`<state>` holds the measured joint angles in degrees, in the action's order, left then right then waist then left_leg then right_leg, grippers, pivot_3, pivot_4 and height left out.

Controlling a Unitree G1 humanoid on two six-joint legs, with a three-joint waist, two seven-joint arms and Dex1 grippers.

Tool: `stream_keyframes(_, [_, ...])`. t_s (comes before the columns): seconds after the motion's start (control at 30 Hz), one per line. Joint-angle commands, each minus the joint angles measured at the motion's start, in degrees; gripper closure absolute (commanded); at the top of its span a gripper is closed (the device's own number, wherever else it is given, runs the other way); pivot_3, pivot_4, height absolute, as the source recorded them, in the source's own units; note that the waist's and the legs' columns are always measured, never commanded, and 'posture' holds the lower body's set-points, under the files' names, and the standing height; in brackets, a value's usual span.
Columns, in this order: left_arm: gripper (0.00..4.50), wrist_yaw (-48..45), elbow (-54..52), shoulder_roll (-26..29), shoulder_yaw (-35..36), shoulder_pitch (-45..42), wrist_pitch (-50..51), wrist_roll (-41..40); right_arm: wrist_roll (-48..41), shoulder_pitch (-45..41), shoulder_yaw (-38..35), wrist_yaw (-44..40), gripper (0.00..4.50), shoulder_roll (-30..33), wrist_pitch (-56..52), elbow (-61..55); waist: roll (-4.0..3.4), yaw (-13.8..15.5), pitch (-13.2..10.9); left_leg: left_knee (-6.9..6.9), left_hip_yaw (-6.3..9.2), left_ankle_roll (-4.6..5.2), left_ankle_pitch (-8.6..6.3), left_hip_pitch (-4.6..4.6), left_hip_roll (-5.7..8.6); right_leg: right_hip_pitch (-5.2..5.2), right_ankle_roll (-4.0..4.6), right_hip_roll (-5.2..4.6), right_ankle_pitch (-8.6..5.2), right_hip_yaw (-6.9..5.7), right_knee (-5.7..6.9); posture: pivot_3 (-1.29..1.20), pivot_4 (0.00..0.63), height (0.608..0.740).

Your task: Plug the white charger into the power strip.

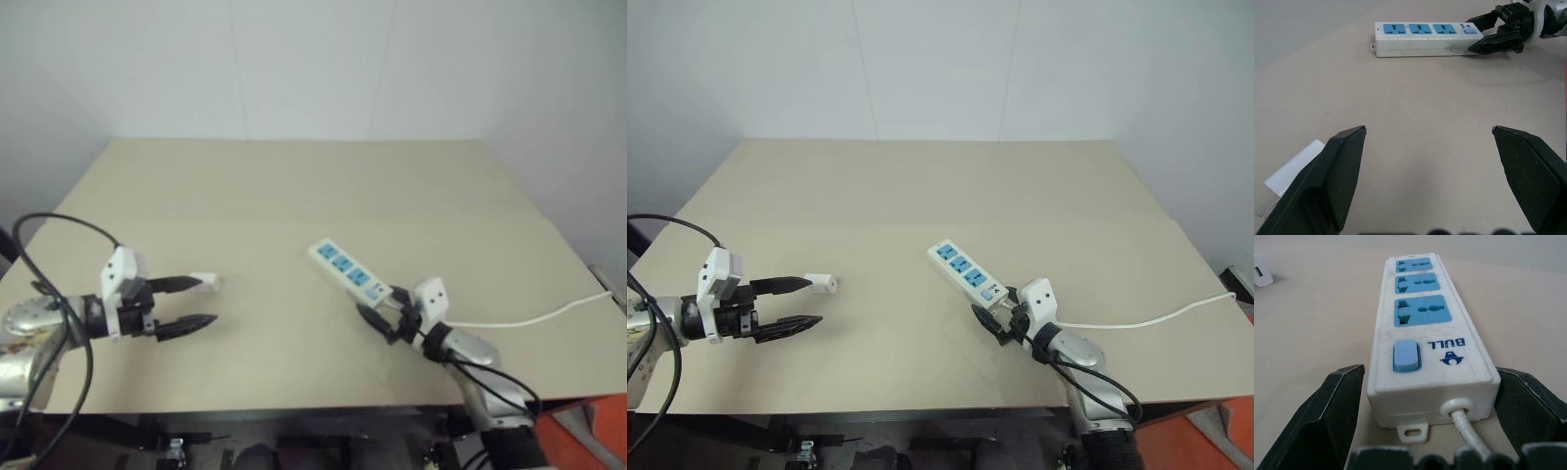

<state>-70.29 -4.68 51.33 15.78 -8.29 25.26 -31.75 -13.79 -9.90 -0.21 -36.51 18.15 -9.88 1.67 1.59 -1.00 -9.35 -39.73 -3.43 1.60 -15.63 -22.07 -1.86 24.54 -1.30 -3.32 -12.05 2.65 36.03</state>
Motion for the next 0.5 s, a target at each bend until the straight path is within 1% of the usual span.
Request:
stream_keyframes(0.03, [0.0,0.2,-1.3,0.4,0.5,-1.5,-0.2,-0.8,-0.1,-0.8,0.4,-0.2,0.04,-0.6,1.9,-0.1,0.0,0.0,0.0,0.0,0.0,0.0,0.0,0.0,0.0,0.0,0.0,0.0,0.0,0.0,0.0,0.0,0.15,0.74])
stream_keyframes(0.07, [0.0,0.3,-1.3,0.5,0.6,-1.6,-0.2,-0.9,0.1,-1.0,0.5,-0.2,0.04,-0.6,1.8,0.4,0.0,-0.1,0.0,0.0,0.0,0.0,0.0,0.0,0.0,0.0,0.0,0.0,0.0,0.0,0.01,0.0,0.15,0.74])
stream_keyframes(0.1, [0.0,0.5,-1.3,0.5,0.6,-1.7,-0.1,-0.8,0.5,-1.2,0.8,-0.5,0.39,-0.5,2.3,0.9,0.0,-0.1,0.0,-0.01,0.0,0.0,0.0,0.0,0.0,0.0,0.0,0.0,0.0,0.0,0.0,0.0,0.15,0.74])
stream_keyframes(0.13, [0.0,0.8,-1.3,0.5,0.6,-2.0,0.1,-0.8,0.7,-1.2,0.9,-0.6,0.56,-0.5,2.6,1.3,0.0,-0.1,0.0,-0.01,0.0,0.0,0.0,0.01,0.0,-0.01,0.0,0.0,0.0,0.0,0.01,0.0,0.15,0.74])
stream_keyframes(0.2, [0.0,1.8,-1.2,0.4,0.5,-2.9,0.5,-0.5,1.4,-1.3,1.2,-0.4,1.08,-0.6,3.3,2.0,0.0,-0.1,0.0,0.0,0.0,0.0,0.0,0.04,0.01,-0.03,0.0,0.0,0.0,0.0,0.01,0.0,0.15,0.74])
stream_keyframes(0.33, [0.0,5.1,-1.0,1.4,-2.0,-6.8,1.1,2.8,2.6,-1.8,1.8,-0.1,1.07,-0.7,4.3,3.2,0.03,-0.2,0.0,-0.01,0.01,0.0,0.0,0.13,0.02,-0.13,0.0,0.02,0.0,0.0,0.01,0.0,0.15,0.74])
stream_keyframes(0.4, [0.0,6.1,0.0,2.6,-4.4,-10.9,2.7,4.7,2.9,-2.1,1.9,-0.2,1.07,-0.6,4.6,3.7,0.06,-0.2,0.0,-0.01,0.01,0.0,0.0,0.2,0.02,-0.18,0.0,0.02,0.0,0.0,0.01,0.0,0.15,0.74])
stream_keyframes(0.47, [0.0,2.3,2.4,5.6,-8.9,-16.2,2.7,7.4,3.1,-2.5,2.1,-0.5,1.07,-0.3,4.7,4.4,0.12,-0.3,0.0,-0.01,0.02,0.0,0.0,0.21,0.01,-0.2,0.0,0.08,0.0,0.0,0.01,0.0,0.15,0.74])
stream_keyframes(0.5, [0.0,-0.4,4.3,7.7,-12.6,-19.5,1.4,10.6,3.2,-2.8,2.2,-0.7,1.07,-0.1,4.6,4.9,0.13,-0.4,0.0,-0.01,0.01,-0.01,0.0,0.2,0.02,-0.2,0.0,0.1,0.0,0.01,0.01,0.0,0.15,0.74])
